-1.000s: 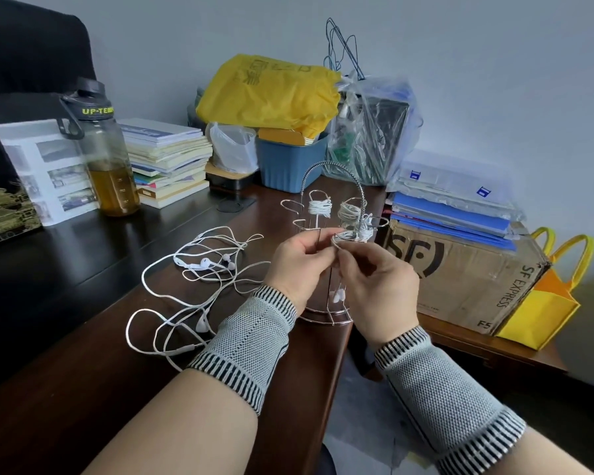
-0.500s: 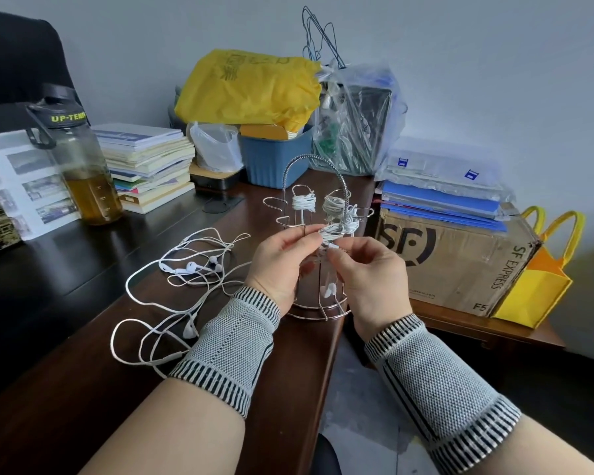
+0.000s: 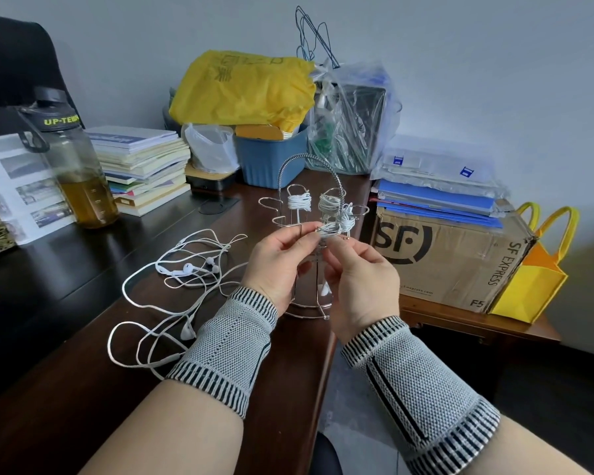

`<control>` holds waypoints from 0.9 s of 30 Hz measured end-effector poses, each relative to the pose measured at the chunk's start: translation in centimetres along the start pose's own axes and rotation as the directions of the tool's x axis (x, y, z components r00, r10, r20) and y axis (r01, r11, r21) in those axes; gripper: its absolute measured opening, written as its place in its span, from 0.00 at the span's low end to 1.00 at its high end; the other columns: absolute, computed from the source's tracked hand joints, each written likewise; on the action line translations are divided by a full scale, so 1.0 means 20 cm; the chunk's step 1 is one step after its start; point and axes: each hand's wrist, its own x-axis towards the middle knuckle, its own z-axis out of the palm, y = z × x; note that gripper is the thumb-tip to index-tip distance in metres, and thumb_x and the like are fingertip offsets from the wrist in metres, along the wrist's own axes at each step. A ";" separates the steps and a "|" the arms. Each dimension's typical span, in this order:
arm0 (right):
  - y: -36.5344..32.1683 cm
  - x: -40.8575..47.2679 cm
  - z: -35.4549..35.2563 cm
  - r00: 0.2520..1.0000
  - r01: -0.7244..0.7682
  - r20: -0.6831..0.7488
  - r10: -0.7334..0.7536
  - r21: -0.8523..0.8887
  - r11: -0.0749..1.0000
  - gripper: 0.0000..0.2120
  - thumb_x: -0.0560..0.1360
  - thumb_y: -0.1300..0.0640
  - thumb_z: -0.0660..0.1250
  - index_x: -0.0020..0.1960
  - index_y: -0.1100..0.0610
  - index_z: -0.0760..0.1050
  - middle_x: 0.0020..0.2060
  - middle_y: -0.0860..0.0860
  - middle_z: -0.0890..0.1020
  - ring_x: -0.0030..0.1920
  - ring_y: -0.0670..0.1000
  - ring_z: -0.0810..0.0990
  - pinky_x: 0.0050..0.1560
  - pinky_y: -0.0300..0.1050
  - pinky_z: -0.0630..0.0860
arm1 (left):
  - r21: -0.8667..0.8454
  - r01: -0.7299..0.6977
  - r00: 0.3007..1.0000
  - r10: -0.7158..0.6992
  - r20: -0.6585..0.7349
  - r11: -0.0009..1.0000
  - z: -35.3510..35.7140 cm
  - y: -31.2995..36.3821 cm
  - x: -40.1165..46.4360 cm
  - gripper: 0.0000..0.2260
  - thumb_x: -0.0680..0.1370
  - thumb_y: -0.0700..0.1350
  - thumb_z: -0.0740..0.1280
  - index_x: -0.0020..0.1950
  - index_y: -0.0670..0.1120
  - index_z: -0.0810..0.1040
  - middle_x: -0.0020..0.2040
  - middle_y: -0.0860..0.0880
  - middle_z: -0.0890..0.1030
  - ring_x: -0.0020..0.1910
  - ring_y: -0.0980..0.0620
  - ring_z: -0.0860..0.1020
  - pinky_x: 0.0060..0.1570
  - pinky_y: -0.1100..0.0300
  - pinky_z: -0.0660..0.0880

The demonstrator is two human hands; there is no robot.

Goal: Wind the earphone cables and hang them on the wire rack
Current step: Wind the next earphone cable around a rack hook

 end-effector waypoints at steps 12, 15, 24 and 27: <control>0.01 -0.05 0.05 0.979 -0.177 -0.057 0.194 0.229 0.957 0.05 0.73 0.67 0.69 0.41 0.59 0.77 0.34 0.54 0.83 0.31 0.46 0.81 0.28 0.36 0.74 | -0.041 0.026 0.999 -0.026 0.024 0.999 -0.01 0.00 0.00 0.06 0.77 0.36 0.68 0.48 0.46 0.83 0.39 0.49 0.83 0.39 0.52 0.79 0.47 0.55 0.73; 0.01 -0.04 0.06 0.977 -0.186 -0.062 0.206 0.236 0.954 0.04 0.74 0.67 0.69 0.42 0.60 0.78 0.35 0.54 0.83 0.32 0.46 0.81 0.28 0.35 0.74 | -0.055 0.036 0.999 -0.034 0.031 0.998 -0.01 -0.01 0.00 0.06 0.77 0.36 0.67 0.48 0.45 0.82 0.40 0.49 0.84 0.39 0.53 0.79 0.47 0.56 0.74; 0.04 -0.03 0.05 0.977 -0.174 -0.088 0.193 0.184 0.967 0.03 0.73 0.66 0.70 0.46 0.61 0.80 0.35 0.53 0.83 0.32 0.46 0.81 0.31 0.36 0.74 | -0.067 0.022 0.998 -0.017 0.065 0.998 -0.02 -0.01 0.00 0.09 0.78 0.35 0.65 0.53 0.45 0.82 0.40 0.49 0.84 0.39 0.54 0.80 0.43 0.61 0.77; 0.03 -0.04 0.05 0.976 -0.185 -0.086 0.202 0.166 0.968 0.02 0.73 0.66 0.70 0.44 0.61 0.80 0.33 0.53 0.83 0.29 0.46 0.80 0.28 0.36 0.74 | -0.091 0.031 0.996 -0.023 0.084 0.995 -0.02 -0.01 0.00 0.10 0.79 0.35 0.63 0.54 0.44 0.82 0.38 0.49 0.83 0.36 0.55 0.80 0.37 0.64 0.77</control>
